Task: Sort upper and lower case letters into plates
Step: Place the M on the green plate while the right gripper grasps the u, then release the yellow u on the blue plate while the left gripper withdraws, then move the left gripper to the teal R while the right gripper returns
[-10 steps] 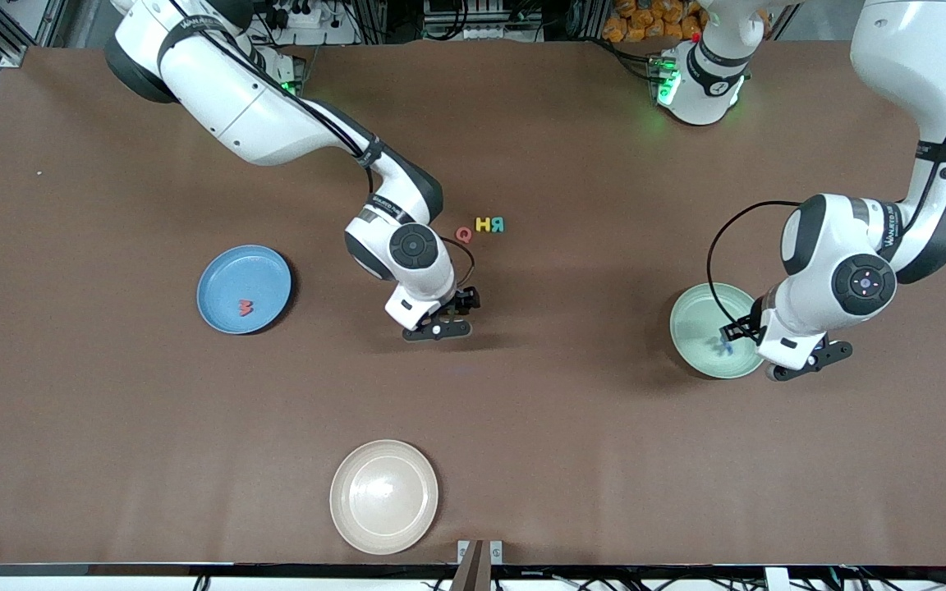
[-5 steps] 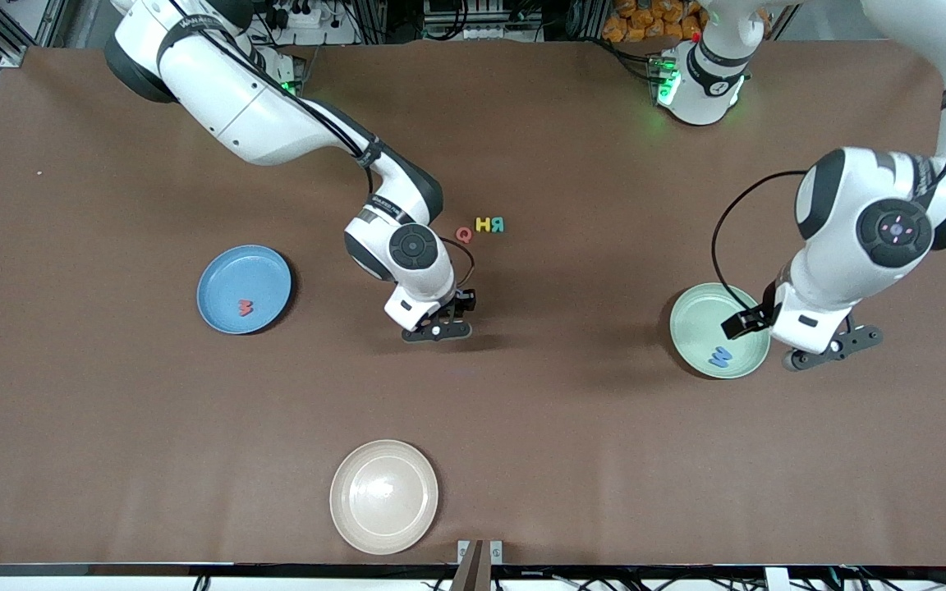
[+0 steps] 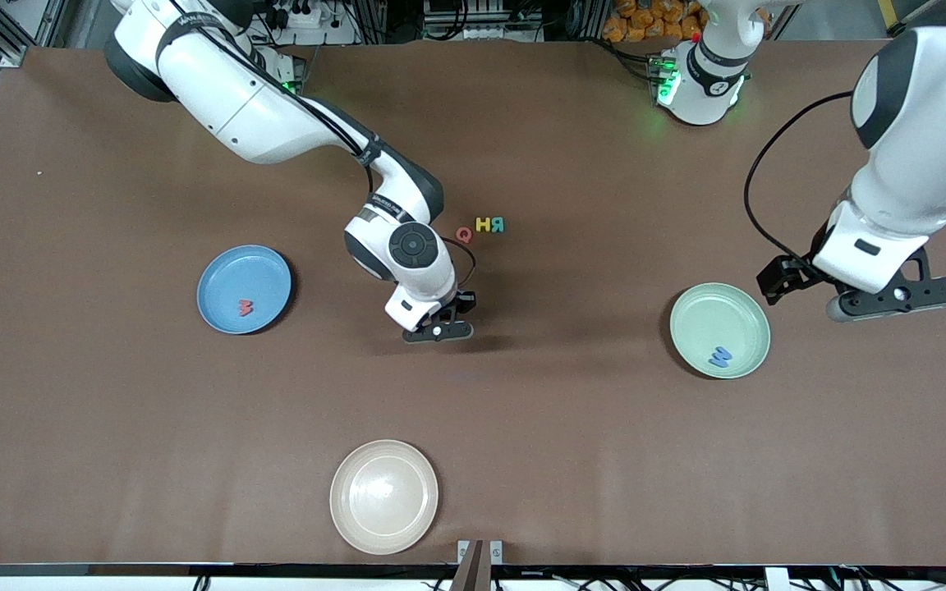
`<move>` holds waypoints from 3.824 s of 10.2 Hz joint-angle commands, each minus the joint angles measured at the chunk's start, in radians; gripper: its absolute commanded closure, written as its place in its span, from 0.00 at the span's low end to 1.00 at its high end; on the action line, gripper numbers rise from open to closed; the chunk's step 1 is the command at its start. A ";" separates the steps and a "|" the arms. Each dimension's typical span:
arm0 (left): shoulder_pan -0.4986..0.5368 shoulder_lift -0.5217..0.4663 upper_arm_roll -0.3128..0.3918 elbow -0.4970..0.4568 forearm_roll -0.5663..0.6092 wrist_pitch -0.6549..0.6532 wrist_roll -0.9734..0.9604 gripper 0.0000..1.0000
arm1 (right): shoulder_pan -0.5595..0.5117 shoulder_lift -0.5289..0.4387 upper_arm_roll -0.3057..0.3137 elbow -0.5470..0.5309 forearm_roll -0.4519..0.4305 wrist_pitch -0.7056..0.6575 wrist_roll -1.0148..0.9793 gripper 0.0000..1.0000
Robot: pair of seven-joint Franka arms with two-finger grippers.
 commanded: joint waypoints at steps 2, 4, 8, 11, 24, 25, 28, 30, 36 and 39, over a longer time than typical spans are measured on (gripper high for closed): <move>0.004 -0.028 0.002 0.056 -0.041 -0.107 0.076 0.00 | -0.007 0.021 0.005 0.005 -0.017 0.004 0.020 1.00; 0.003 -0.025 0.008 0.106 -0.042 -0.168 0.139 0.00 | -0.013 0.018 0.008 0.036 -0.014 -0.007 0.015 1.00; 0.007 -0.027 0.000 0.106 -0.042 -0.175 0.149 0.00 | -0.067 -0.014 0.024 0.059 -0.012 -0.019 0.003 1.00; 0.010 -0.027 -0.001 0.107 -0.042 -0.175 0.147 0.00 | -0.395 -0.085 0.251 -0.060 -0.015 -0.131 -0.092 1.00; -0.037 0.004 -0.046 0.106 -0.071 -0.156 0.124 0.00 | -0.632 -0.430 -0.019 -0.483 0.129 -0.214 -0.669 0.84; -0.039 0.006 -0.046 0.106 -0.071 -0.150 0.124 0.00 | -0.628 -0.429 -0.028 -0.481 0.139 -0.214 -0.666 0.22; -0.097 0.048 -0.047 0.100 -0.079 -0.101 0.066 0.00 | -0.596 -0.445 -0.030 -0.442 0.232 -0.256 -0.657 0.00; -0.148 0.090 -0.092 0.098 -0.079 -0.075 -0.042 0.00 | -0.523 -0.439 -0.030 -0.363 0.315 -0.309 -0.619 0.00; -0.235 0.145 -0.239 -0.049 -0.070 0.084 -0.238 0.00 | -0.340 -0.367 0.016 -0.276 0.318 -0.211 -0.465 0.00; -0.231 0.130 -0.346 -0.213 -0.059 0.215 -0.239 0.00 | -0.309 -0.314 0.088 -0.276 0.177 -0.078 -0.476 0.00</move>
